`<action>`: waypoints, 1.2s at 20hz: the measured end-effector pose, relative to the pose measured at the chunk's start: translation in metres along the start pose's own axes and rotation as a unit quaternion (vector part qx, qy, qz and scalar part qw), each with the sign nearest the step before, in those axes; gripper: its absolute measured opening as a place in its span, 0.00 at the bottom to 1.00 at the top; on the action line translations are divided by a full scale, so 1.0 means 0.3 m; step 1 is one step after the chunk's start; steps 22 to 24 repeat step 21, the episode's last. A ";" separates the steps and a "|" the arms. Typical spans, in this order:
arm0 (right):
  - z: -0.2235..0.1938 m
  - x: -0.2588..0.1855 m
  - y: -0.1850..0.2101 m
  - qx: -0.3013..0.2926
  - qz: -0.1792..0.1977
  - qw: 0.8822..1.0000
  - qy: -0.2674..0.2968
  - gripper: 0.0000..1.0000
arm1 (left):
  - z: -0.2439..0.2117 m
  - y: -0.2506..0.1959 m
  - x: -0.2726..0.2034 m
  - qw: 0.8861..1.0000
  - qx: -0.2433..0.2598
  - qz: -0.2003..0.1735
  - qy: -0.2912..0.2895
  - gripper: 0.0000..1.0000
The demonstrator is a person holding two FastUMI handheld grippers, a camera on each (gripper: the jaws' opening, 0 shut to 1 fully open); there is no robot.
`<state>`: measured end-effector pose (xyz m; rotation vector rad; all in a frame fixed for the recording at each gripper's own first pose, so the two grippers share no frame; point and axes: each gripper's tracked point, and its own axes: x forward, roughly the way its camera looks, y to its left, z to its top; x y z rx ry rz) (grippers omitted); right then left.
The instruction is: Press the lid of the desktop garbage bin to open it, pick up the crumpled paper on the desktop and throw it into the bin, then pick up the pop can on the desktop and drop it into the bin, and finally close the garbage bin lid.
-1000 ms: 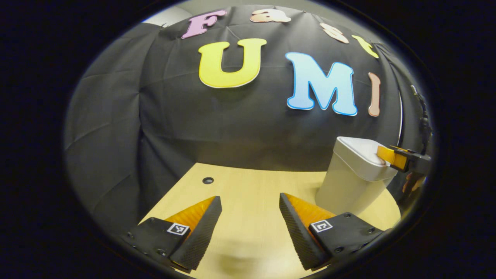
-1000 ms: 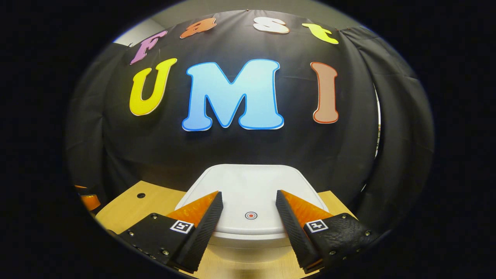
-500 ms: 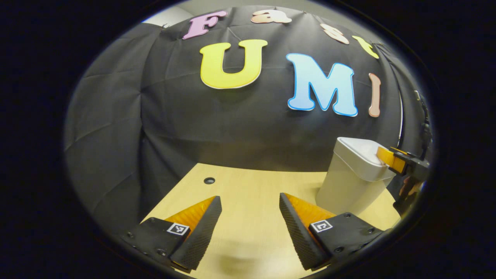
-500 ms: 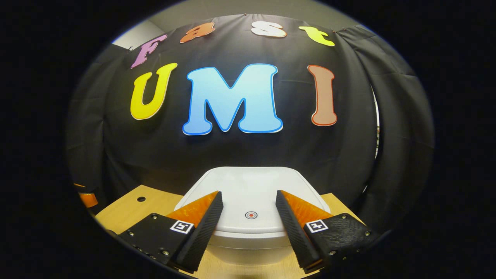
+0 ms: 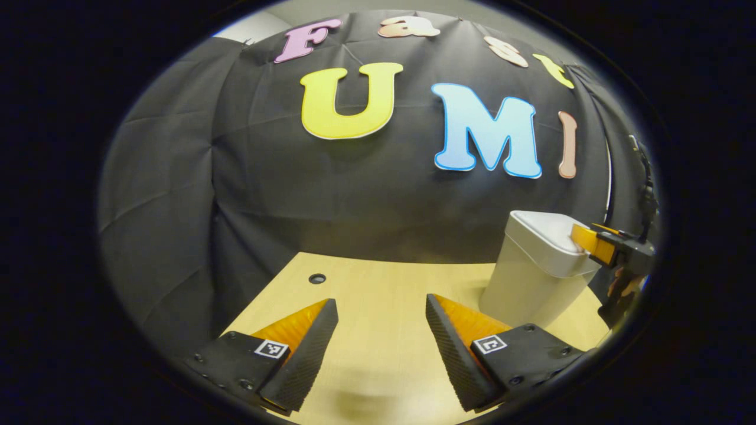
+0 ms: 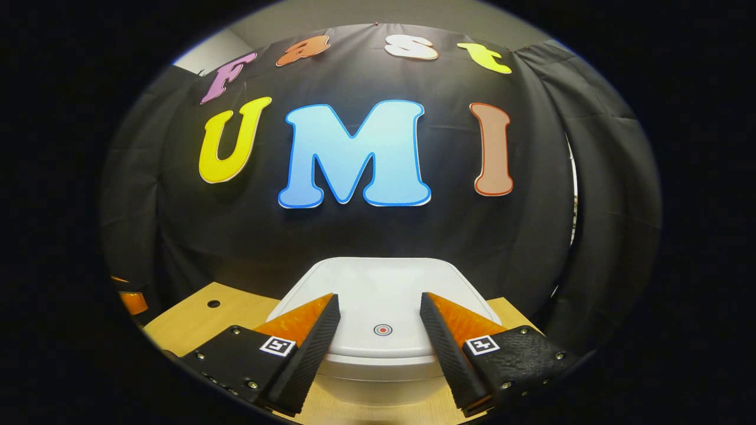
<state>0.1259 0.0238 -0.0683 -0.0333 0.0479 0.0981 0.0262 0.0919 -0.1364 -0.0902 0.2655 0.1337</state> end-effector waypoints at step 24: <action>0.259 -0.487 -0.015 -0.011 -0.043 0.996 -0.077 0.89 | 0.293 -0.467 -0.171 0.981 0.088 -0.122 -0.121 0.97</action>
